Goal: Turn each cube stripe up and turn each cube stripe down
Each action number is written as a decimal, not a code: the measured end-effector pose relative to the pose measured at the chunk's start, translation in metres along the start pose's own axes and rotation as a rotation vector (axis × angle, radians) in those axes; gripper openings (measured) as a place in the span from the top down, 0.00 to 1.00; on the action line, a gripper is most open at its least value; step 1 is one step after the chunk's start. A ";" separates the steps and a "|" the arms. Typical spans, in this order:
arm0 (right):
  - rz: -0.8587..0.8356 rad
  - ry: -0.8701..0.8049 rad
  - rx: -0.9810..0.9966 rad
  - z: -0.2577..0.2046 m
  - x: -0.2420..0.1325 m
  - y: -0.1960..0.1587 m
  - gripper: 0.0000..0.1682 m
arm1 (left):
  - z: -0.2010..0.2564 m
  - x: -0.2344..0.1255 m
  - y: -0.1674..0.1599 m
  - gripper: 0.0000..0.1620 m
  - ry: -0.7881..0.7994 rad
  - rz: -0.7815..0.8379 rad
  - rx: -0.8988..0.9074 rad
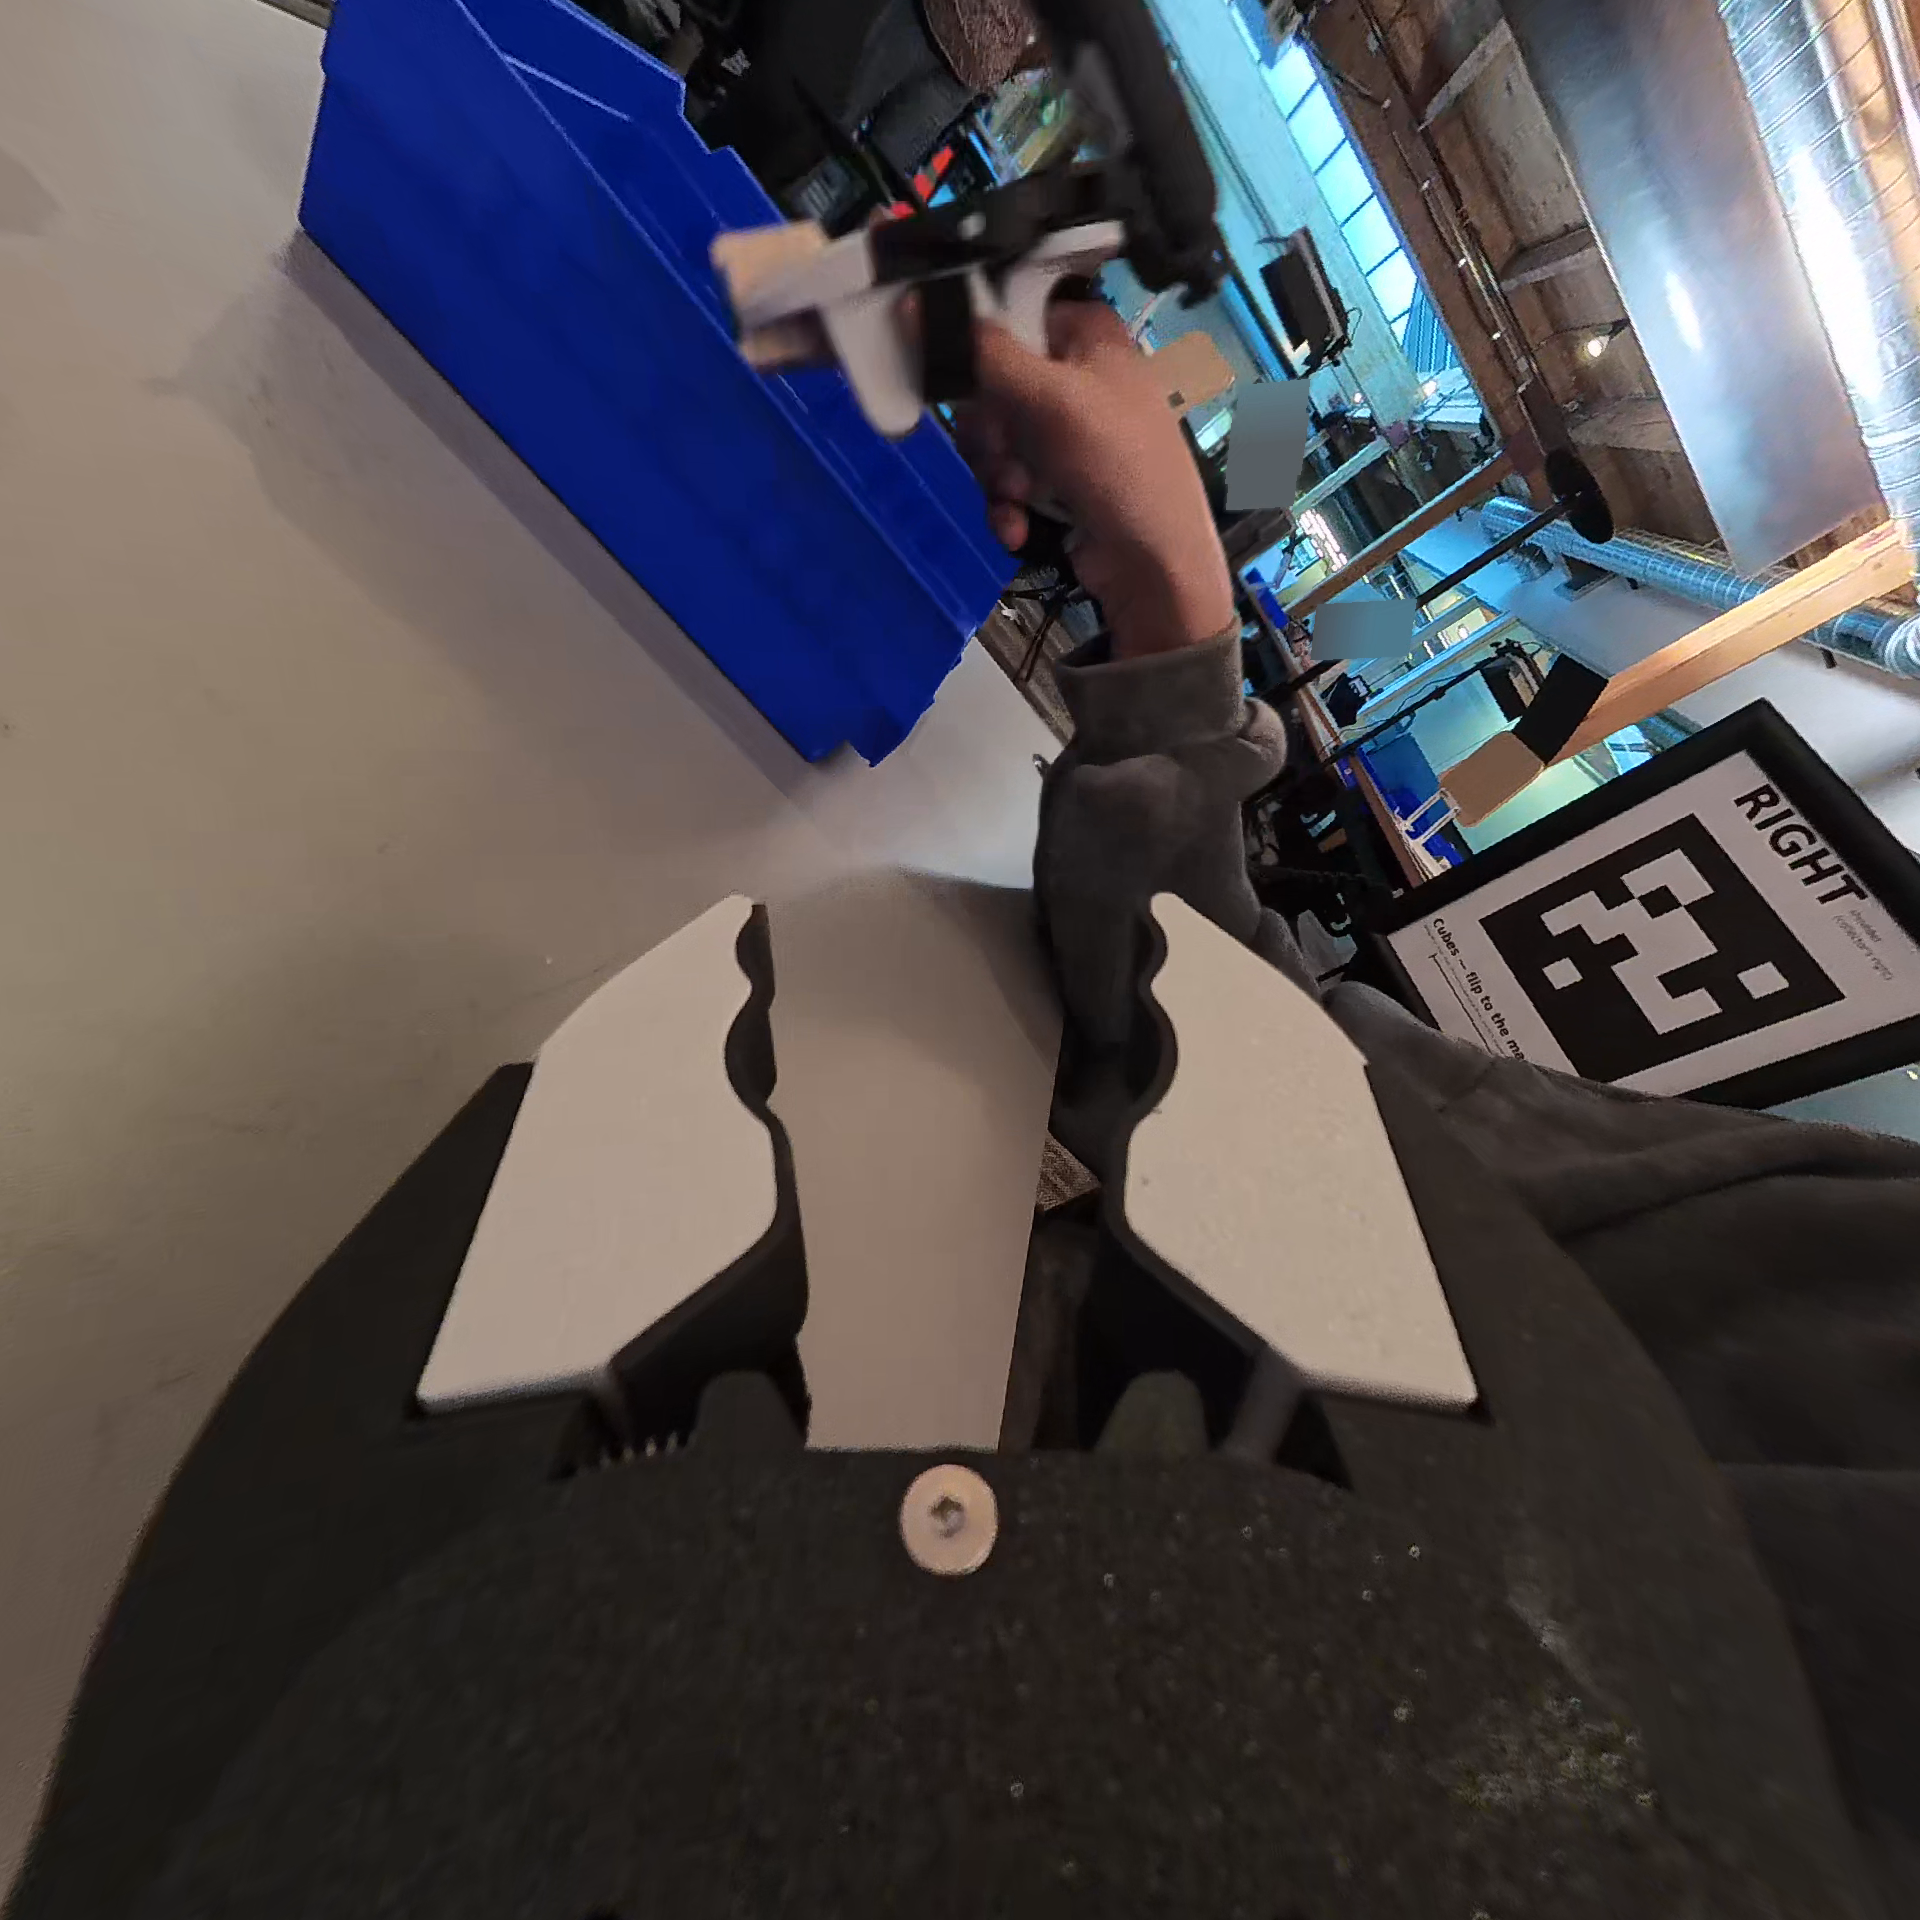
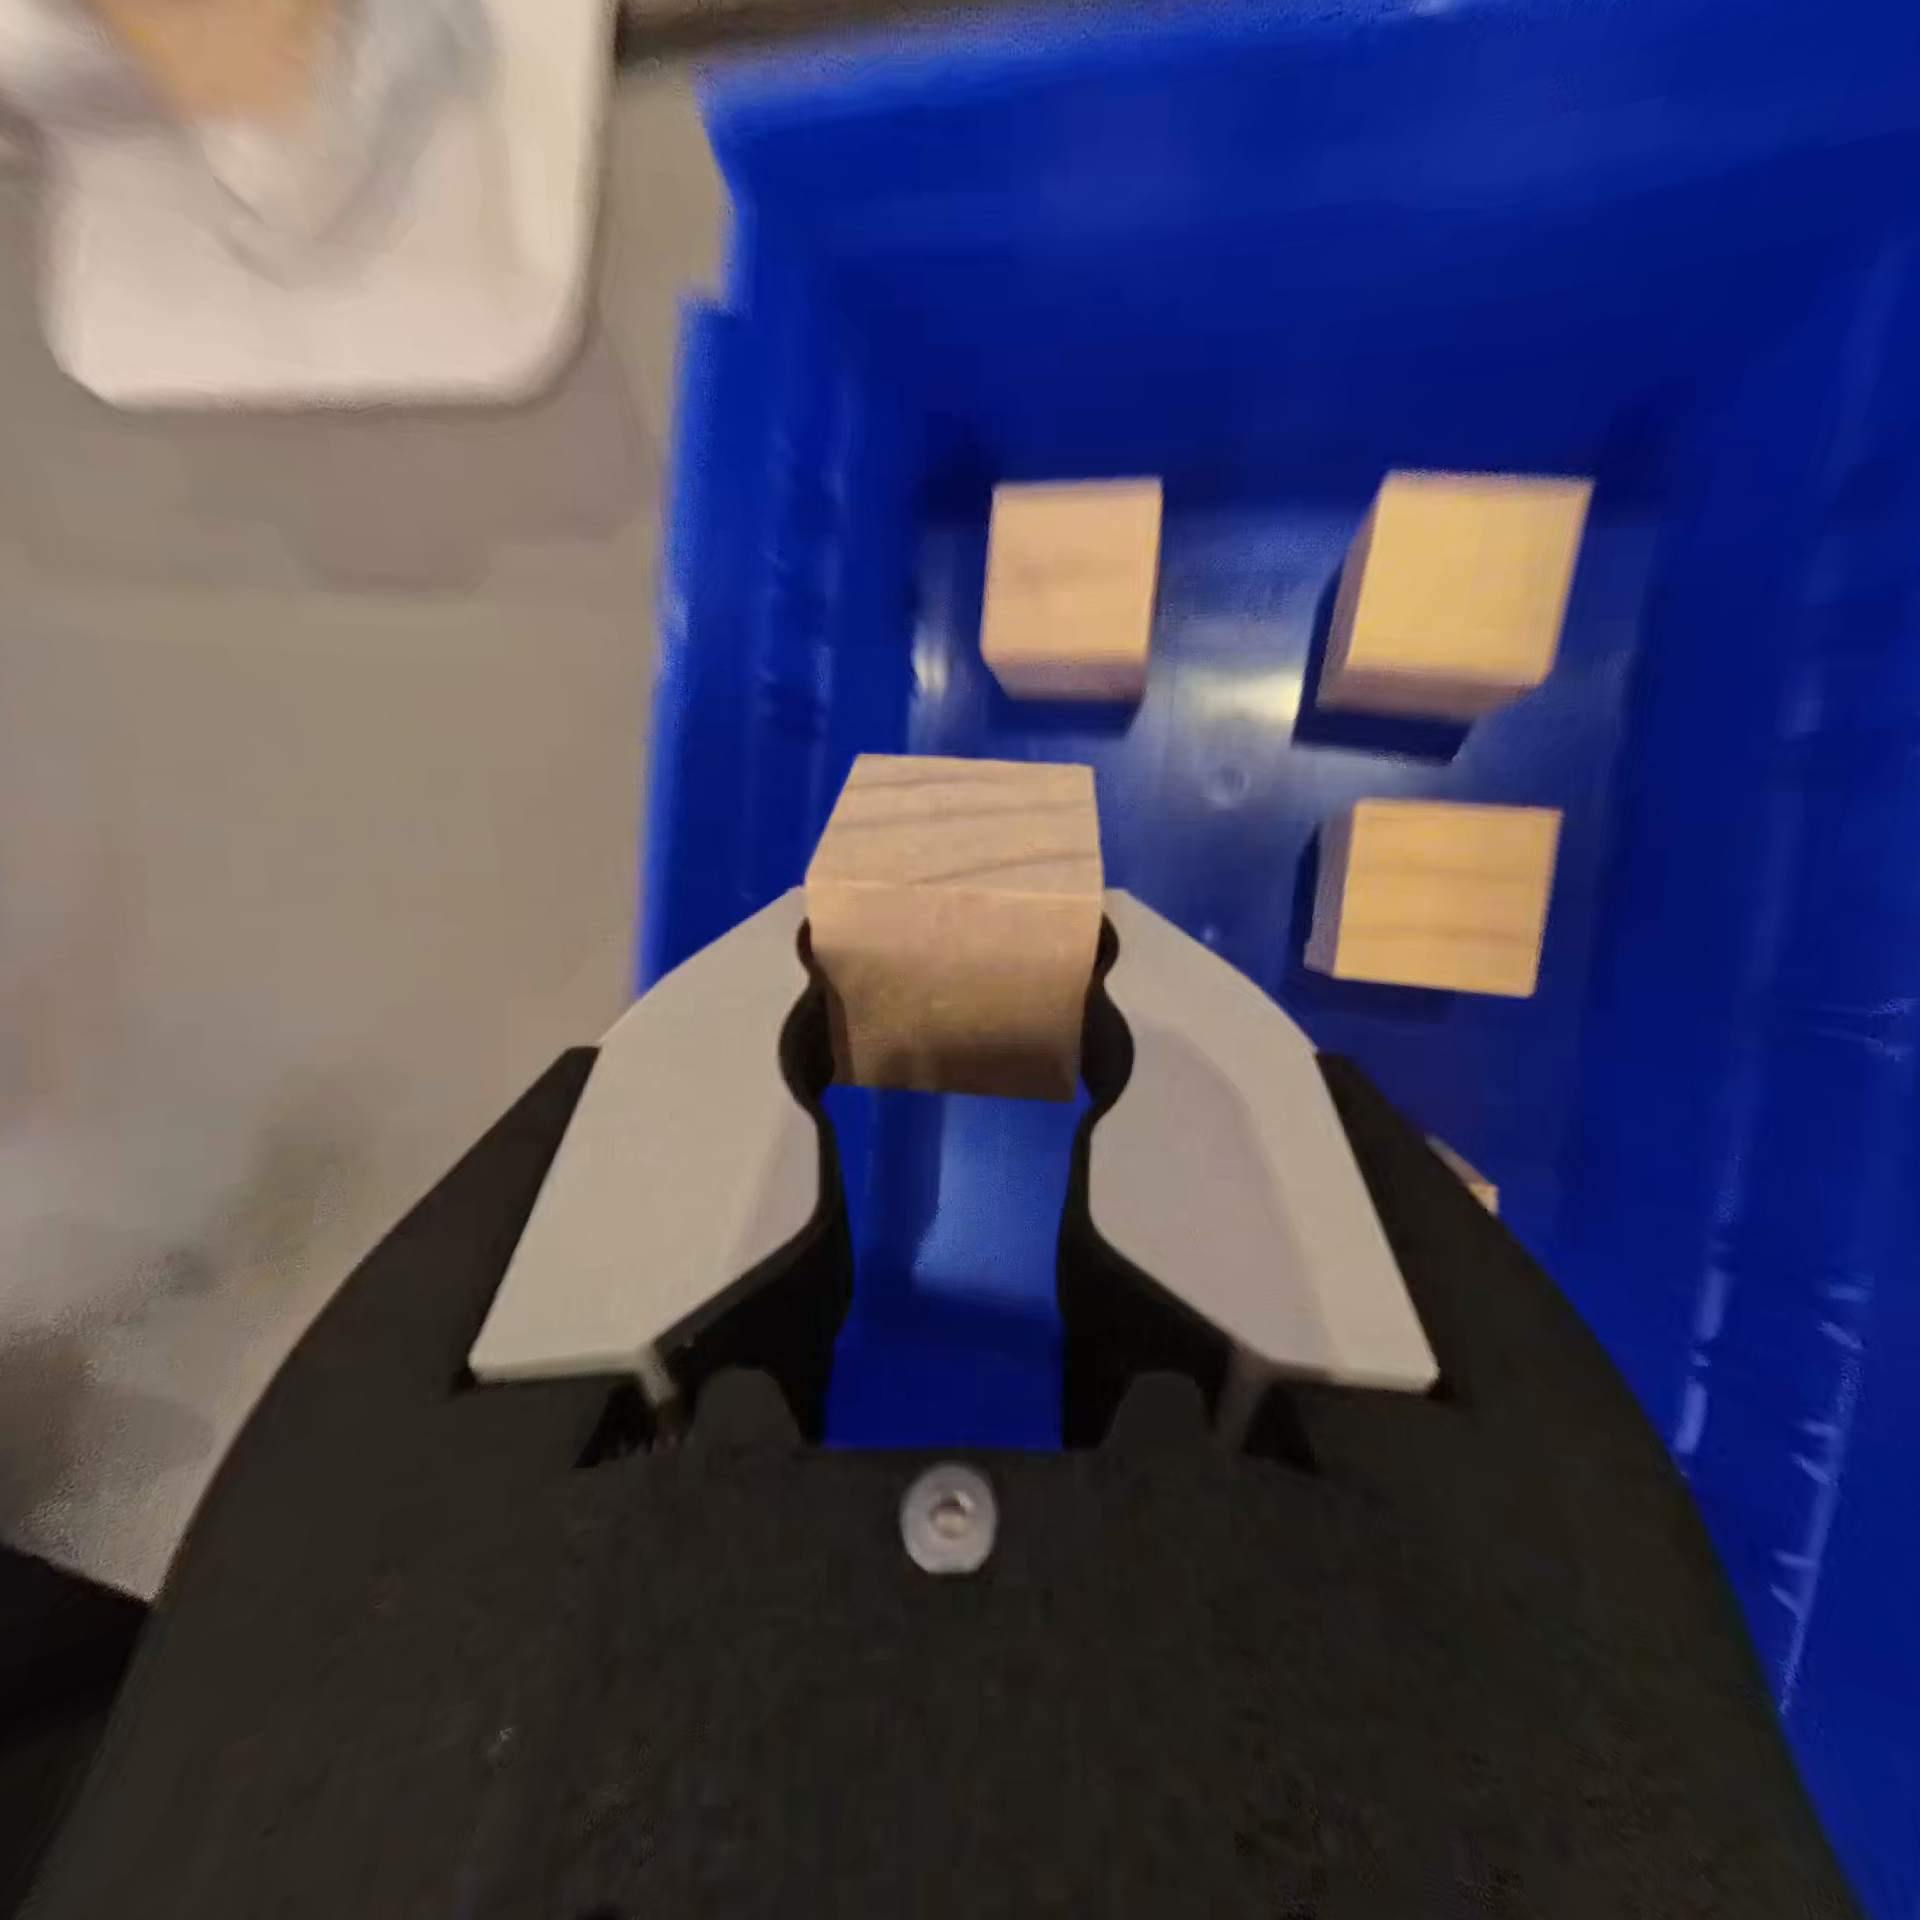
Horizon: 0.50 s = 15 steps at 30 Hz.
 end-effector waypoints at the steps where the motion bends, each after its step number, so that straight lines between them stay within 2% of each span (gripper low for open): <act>1: -0.080 -0.015 0.007 0.002 0.015 -0.002 0.73 | 0.001 0.000 0.000 0.60 0.005 -0.002 0.004; 6: -0.224 -0.090 0.020 0.008 0.057 0.000 0.73 | 0.004 0.001 0.000 0.60 0.003 -0.036 0.015; 15: -0.256 -0.138 0.060 0.016 0.075 -0.002 0.73 | 0.007 0.002 -0.001 0.60 0.001 -0.051 0.011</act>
Point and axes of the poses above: each gripper's, where its closed fingertips meet, x out along the fingers, y out of its top, z = x × y across the jaws, the point moved 9 cm from there along -x, back along the fingers, and after that the axes turned 2 degrees about -z, right-handed, at the moved point
